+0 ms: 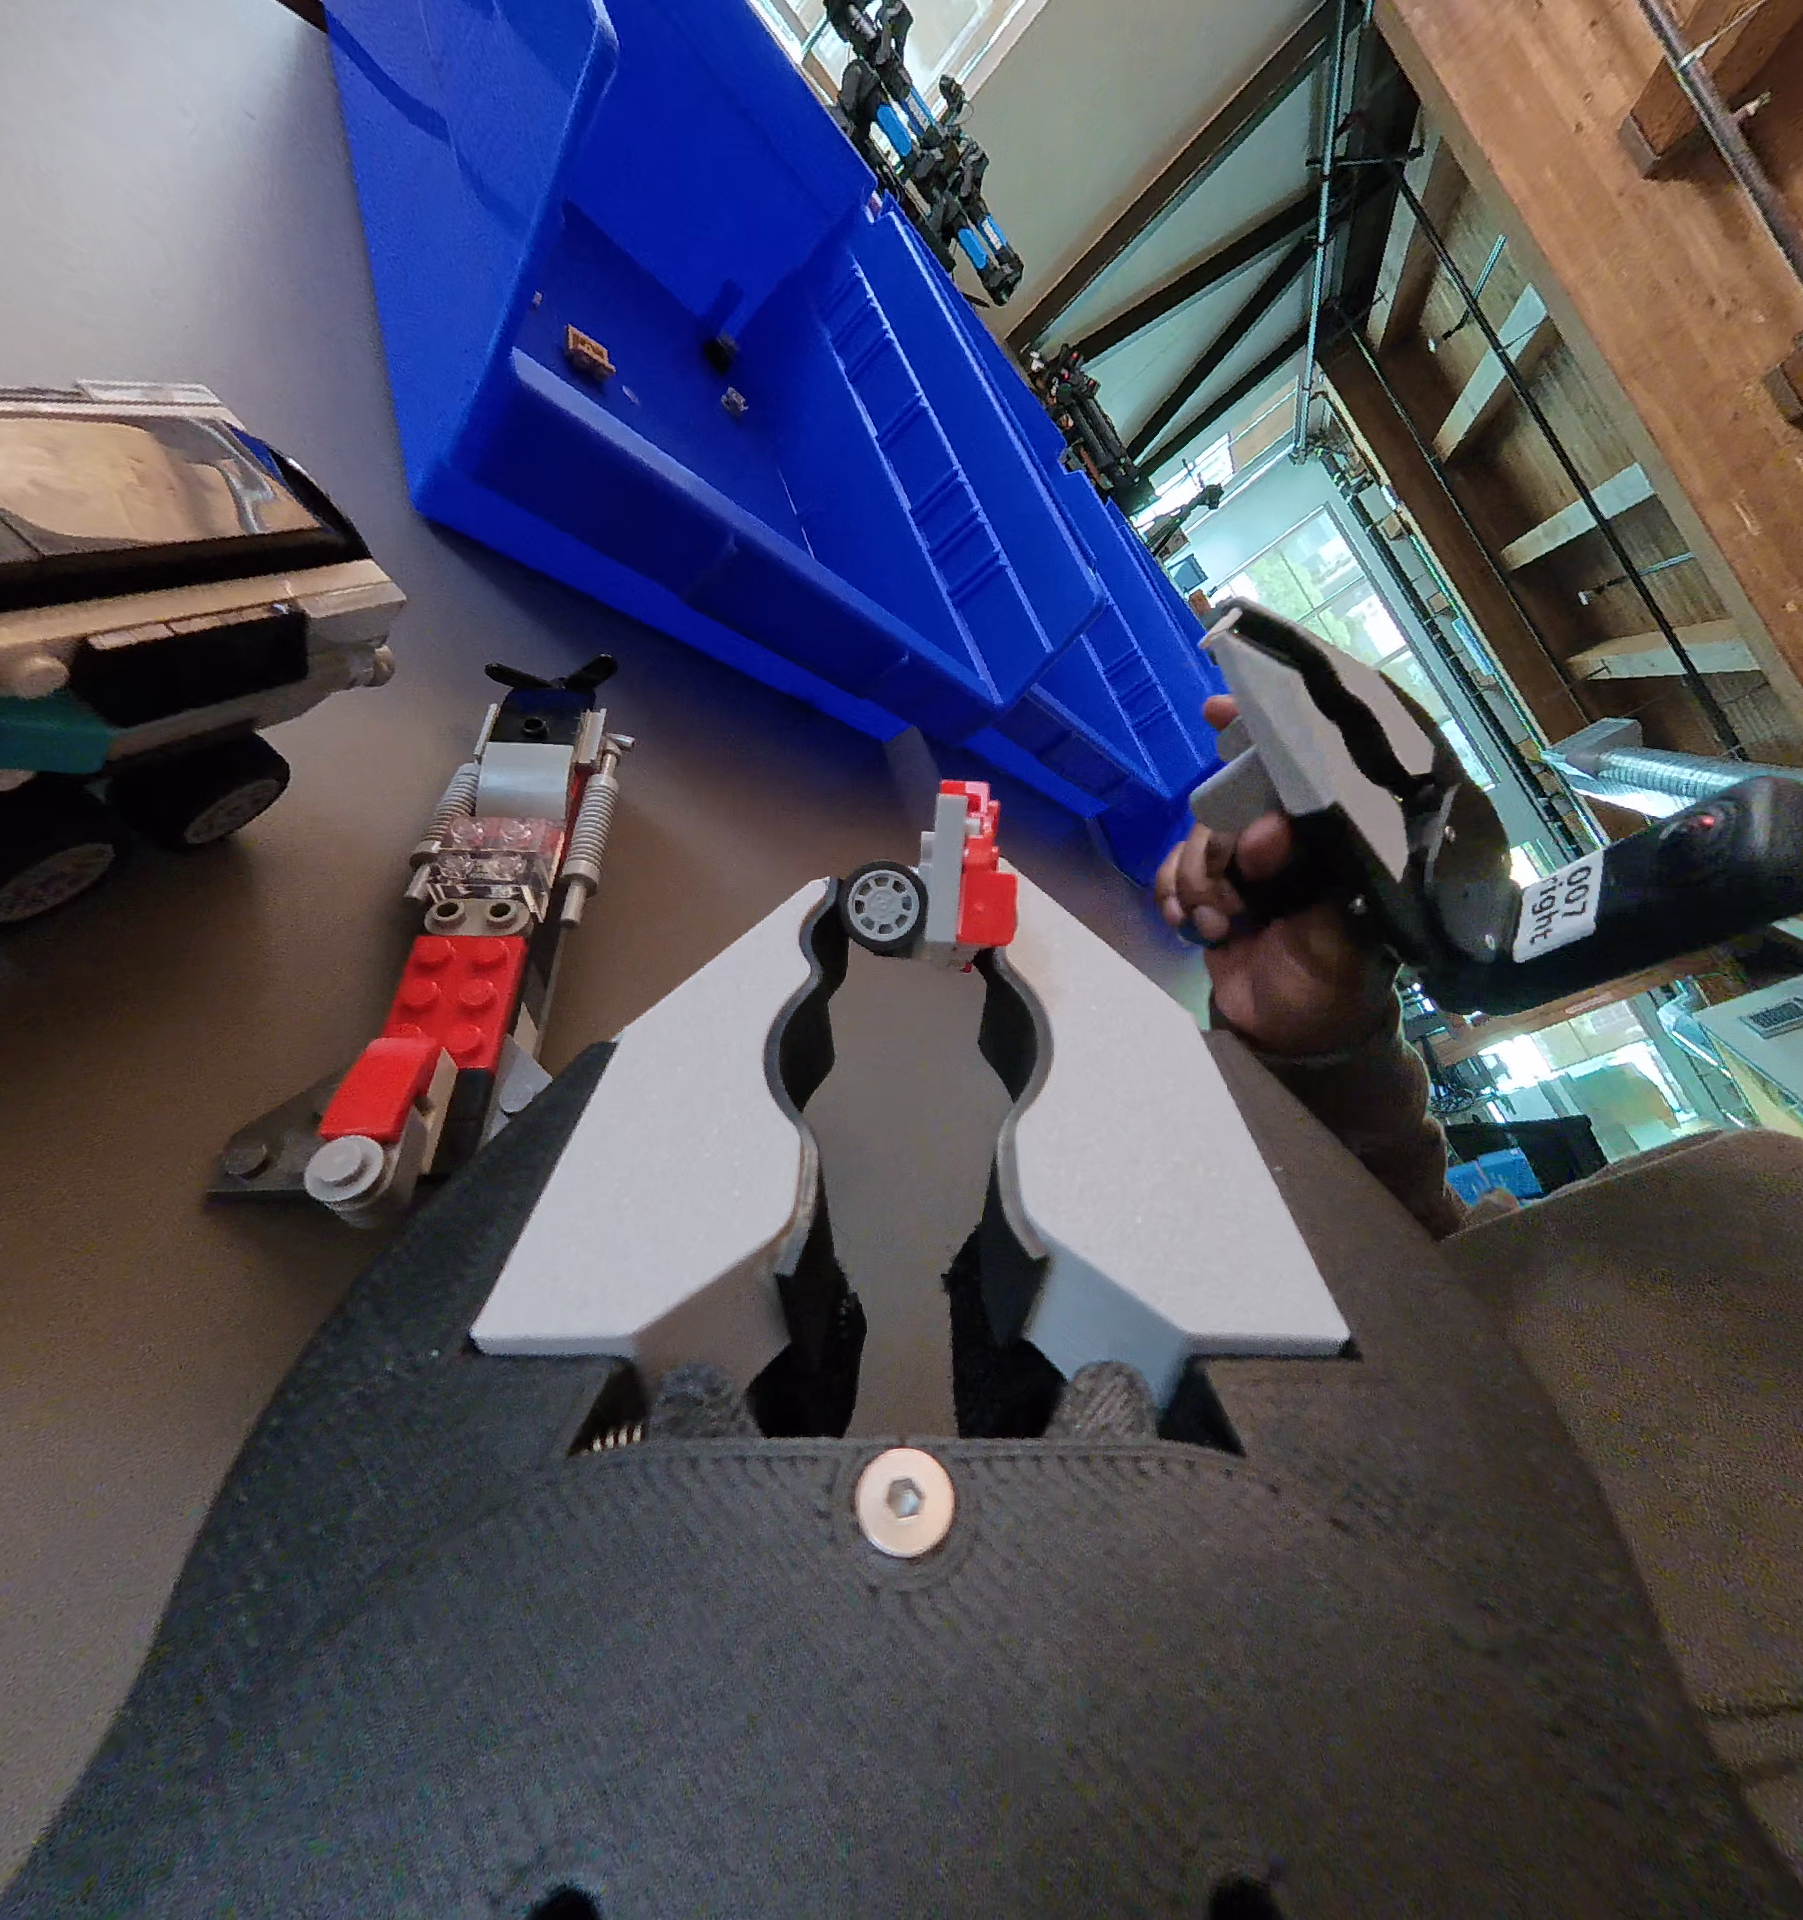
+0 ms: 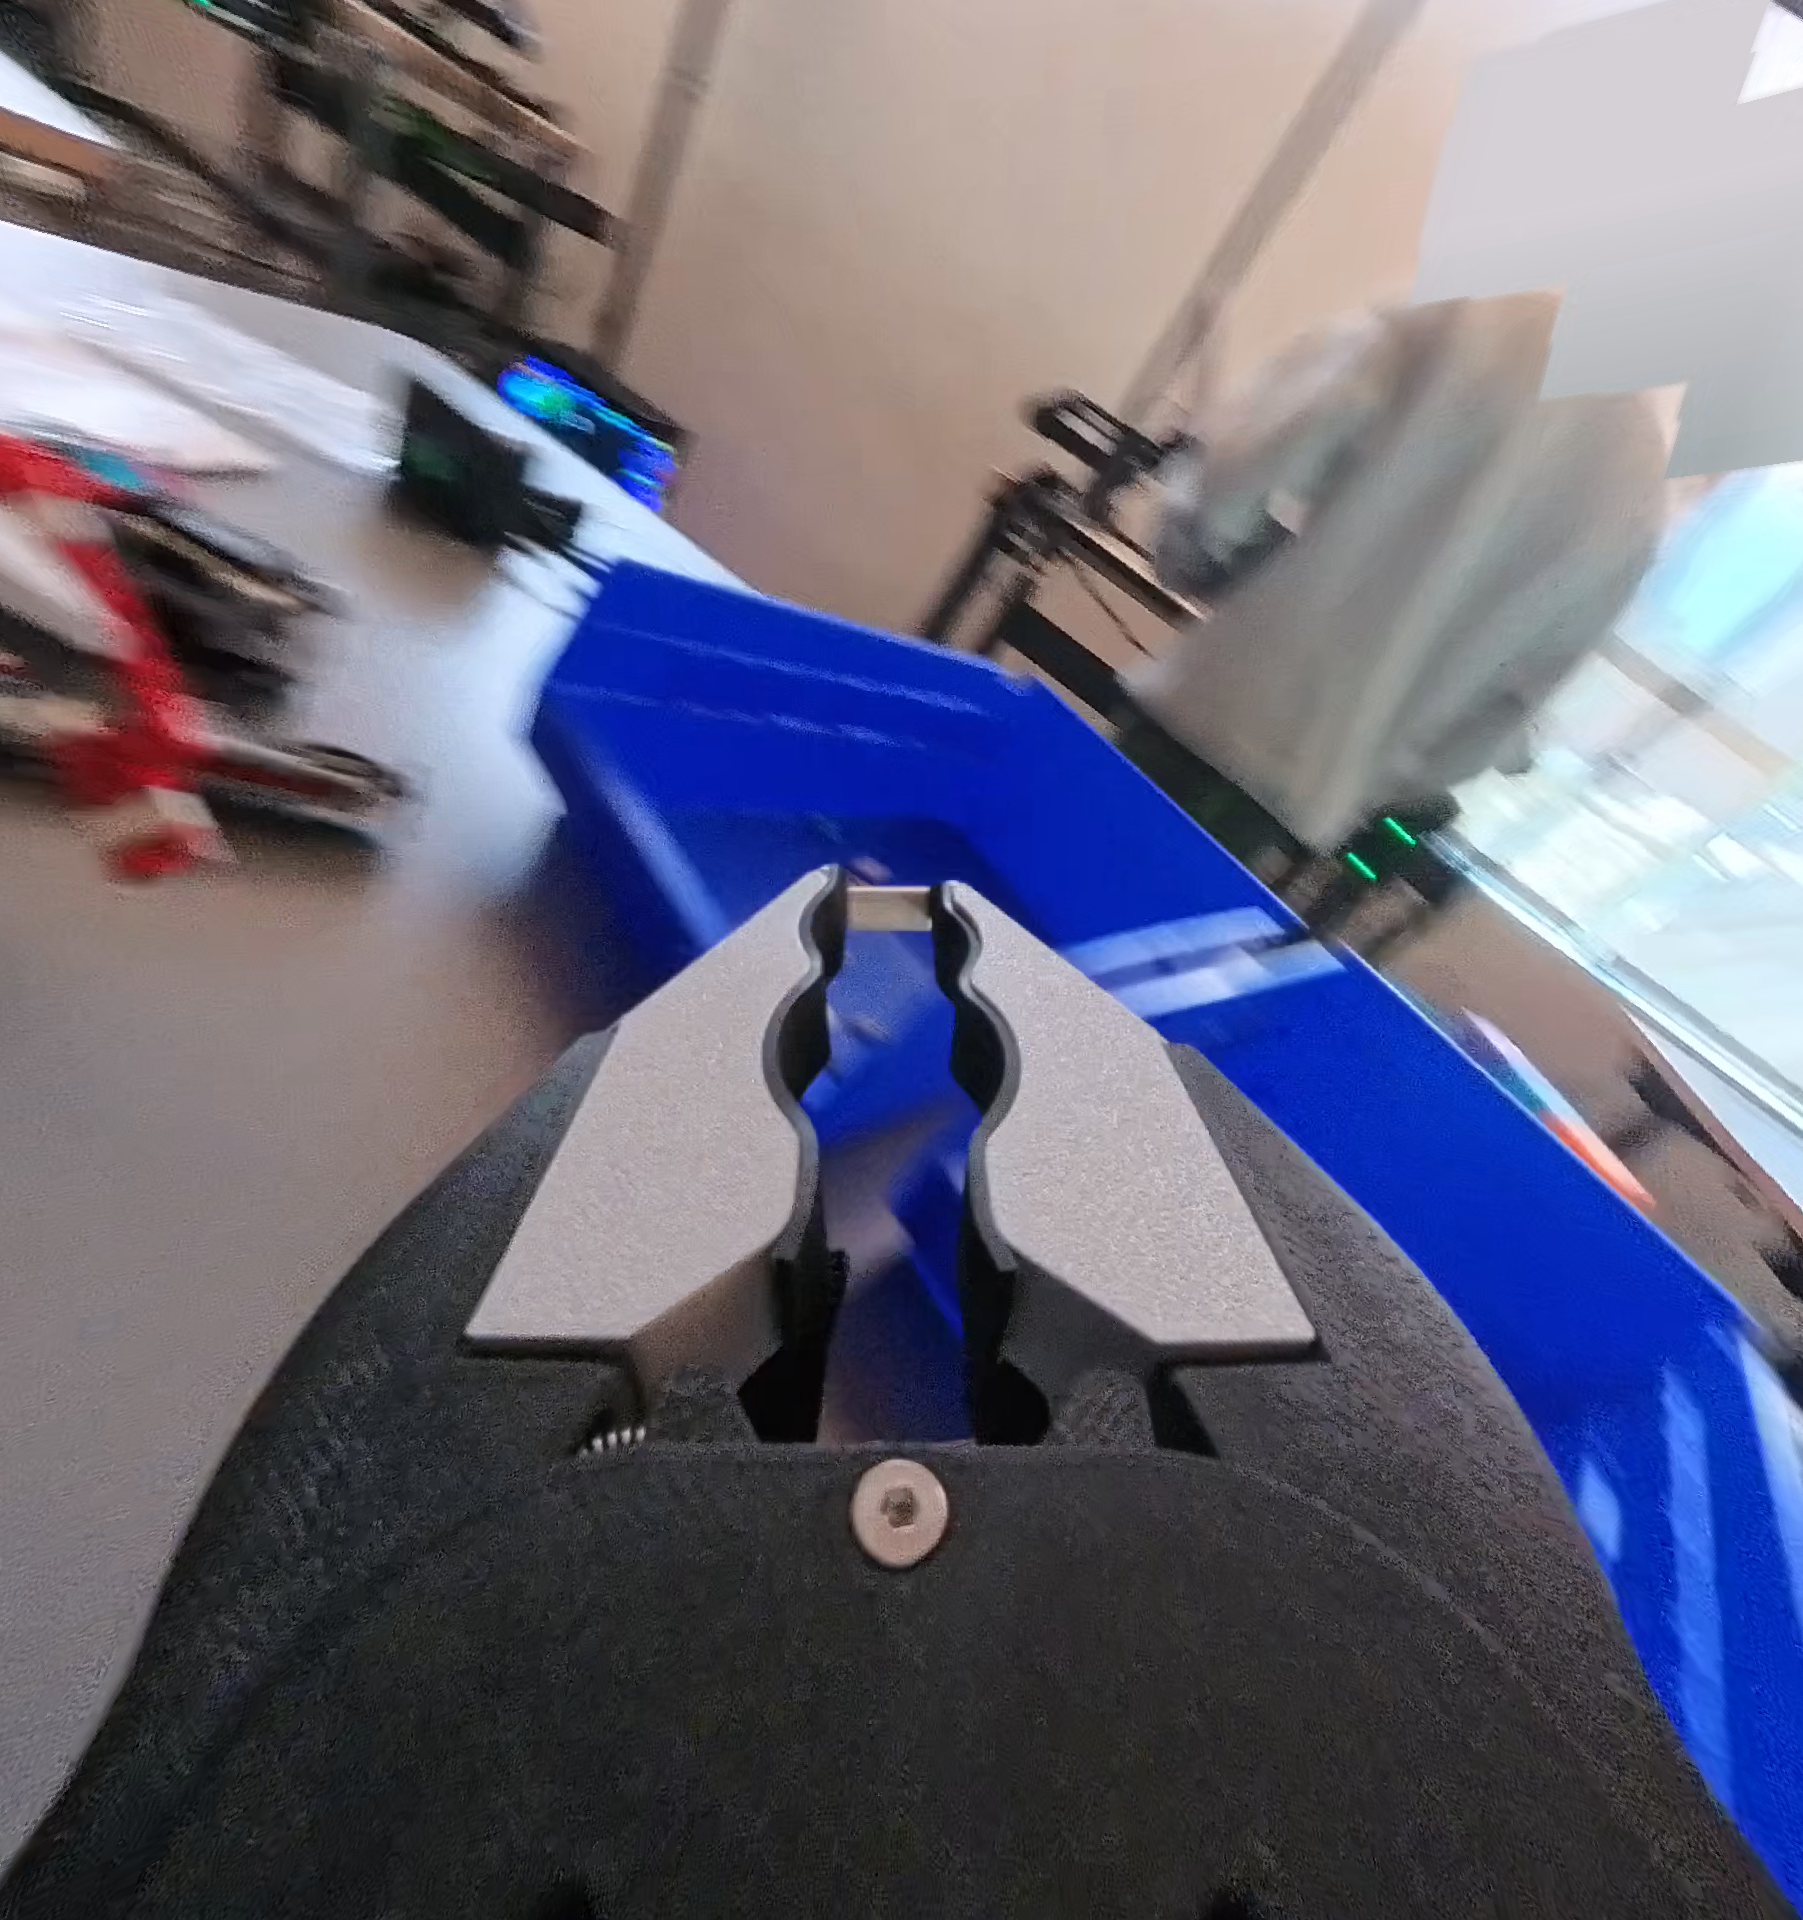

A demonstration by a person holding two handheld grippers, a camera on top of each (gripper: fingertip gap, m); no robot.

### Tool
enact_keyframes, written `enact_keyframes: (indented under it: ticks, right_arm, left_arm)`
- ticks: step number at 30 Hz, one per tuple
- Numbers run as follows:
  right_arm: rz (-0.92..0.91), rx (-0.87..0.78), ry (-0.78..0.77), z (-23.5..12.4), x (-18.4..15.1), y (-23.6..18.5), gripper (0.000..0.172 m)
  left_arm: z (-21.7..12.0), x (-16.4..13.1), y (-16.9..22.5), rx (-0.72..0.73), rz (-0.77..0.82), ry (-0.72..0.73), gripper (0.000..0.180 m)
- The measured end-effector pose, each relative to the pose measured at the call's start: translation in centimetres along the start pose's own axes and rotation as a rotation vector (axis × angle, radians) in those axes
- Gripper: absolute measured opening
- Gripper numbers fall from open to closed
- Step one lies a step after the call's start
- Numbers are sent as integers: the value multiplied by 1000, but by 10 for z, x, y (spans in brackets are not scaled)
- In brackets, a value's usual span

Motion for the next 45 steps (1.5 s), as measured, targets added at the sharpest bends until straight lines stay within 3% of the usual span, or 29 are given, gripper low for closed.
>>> enact_keyframes:
  ticks: [3, 5, 10, 16, 19, 23, 26, 28, 30, 33, 37, 45]
  right_arm:
    - [57, -223, -173, -28, -33, 49, 16]
    - [115, -288, -272, -34, -54, 69, 17]
    - [215, -295, -412, -22, -83, 83, 19]
    - [188, -285, -391, -24, -75, 77, 30]
    - [141, -175, -222, -22, -40, 53, 29]
    - [147, 233, -20, -1, 4, -24, 26]
    - [237, 500, 76, 14, 17, -79, 28]
    - [256, 572, 48, 27, 14, -103, 41]
    - [189, 580, 4, 35, 10, -117, 50]
    - [90, 541, -15, 40, 7, -125, 52]
    - [20, 534, -15, 44, 9, -134, 26]
    - [153, 393, -18, 51, 17, -118, 26]
  left_arm:
    - [1, 0, 0, 0, 4, -2, 24]
    - [1, -1, 1, 0, 10, -3, 25]
    - [1, 0, 0, 0, 4, -1, 24]
    - [0, 0, 0, -11, -9, -8, 24]
    - [0, -1, -1, -19, -24, -16, 24]
    - [1, -1, -1, -34, -41, -30, 24]
    - [1, -2, 0, -41, -39, -33, 24]
    - [1, -2, 1, -43, -35, -34, 25]
    - [1, -2, 1, -45, -32, -37, 25]
    - [1, -4, 3, -56, -37, -54, 24]
    - [2, -6, 4, -67, -40, -65, 24]
    - [2, 0, 6, -135, -112, 14, 24]
Point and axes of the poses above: each gripper's, where its closed fingertips meet, z out along the fingers, x out of its top, y = z × x across the jaws, the point moved 7 cm from there along -z, back along the fingers, and after that the axes turned 6 degrees about y, right-handed, at the moved point
